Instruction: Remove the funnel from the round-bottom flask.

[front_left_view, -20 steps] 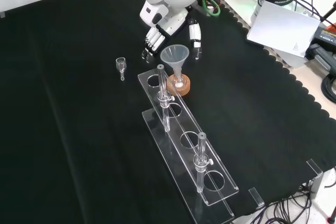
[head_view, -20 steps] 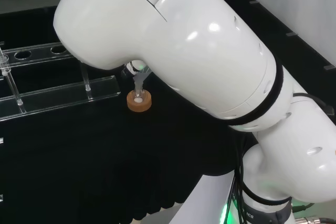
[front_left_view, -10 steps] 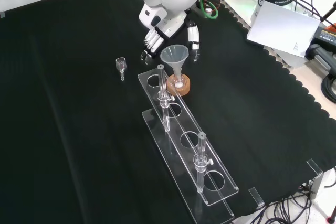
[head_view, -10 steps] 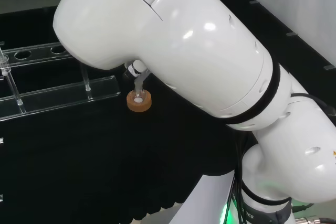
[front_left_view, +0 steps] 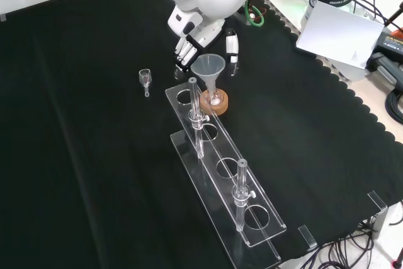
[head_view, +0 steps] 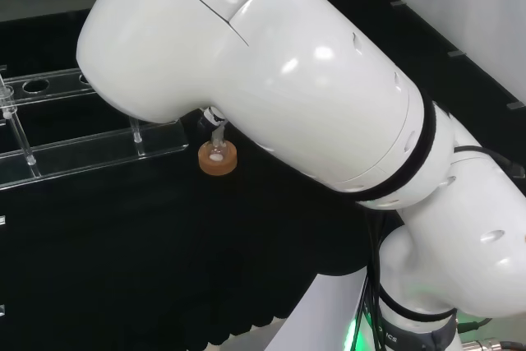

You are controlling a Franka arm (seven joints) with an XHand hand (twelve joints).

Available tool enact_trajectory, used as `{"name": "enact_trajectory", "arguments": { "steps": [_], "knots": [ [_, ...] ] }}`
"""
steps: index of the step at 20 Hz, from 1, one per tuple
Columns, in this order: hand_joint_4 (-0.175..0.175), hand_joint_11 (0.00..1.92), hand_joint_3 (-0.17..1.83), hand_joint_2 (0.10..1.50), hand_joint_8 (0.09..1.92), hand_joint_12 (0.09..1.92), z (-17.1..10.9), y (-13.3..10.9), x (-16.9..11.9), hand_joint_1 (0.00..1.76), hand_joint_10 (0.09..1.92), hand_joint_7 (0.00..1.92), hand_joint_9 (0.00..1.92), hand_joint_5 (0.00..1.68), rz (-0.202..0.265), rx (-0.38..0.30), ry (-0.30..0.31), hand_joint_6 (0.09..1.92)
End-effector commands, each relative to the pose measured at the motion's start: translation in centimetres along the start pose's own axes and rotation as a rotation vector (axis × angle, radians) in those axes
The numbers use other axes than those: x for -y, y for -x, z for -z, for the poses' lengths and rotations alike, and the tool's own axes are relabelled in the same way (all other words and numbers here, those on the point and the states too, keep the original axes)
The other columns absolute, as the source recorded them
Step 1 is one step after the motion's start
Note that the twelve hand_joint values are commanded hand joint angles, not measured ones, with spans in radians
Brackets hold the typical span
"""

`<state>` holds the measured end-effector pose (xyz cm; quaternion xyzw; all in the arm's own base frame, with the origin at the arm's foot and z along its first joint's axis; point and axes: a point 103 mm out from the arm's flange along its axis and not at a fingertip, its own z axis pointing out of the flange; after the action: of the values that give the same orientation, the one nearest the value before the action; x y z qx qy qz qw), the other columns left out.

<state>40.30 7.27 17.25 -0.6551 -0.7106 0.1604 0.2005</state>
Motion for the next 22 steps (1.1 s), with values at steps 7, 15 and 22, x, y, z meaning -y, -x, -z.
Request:
{"name": "enact_trajectory", "arguments": {
  "steps": [7,15,22],
  "knots": [
    [-0.064,0.54,0.29,0.75,0.7,1.27,0.2,-0.3,0.2,0.7,0.51,0.5,0.93,0.55,0.014,0.068,0.074,0.13],
    [-0.053,0.72,0.44,0.72,0.71,1.18,1.6,-0.8,1.0,0.77,0.42,0.77,1.19,0.74,0.027,0.089,0.138,0.8],
    [-0.058,0.74,0.46,0.72,0.73,1.15,4.1,-1.0,2.2,0.78,0.41,0.77,1.21,0.75,0.007,0.112,0.124,0.83]
  ]
}}
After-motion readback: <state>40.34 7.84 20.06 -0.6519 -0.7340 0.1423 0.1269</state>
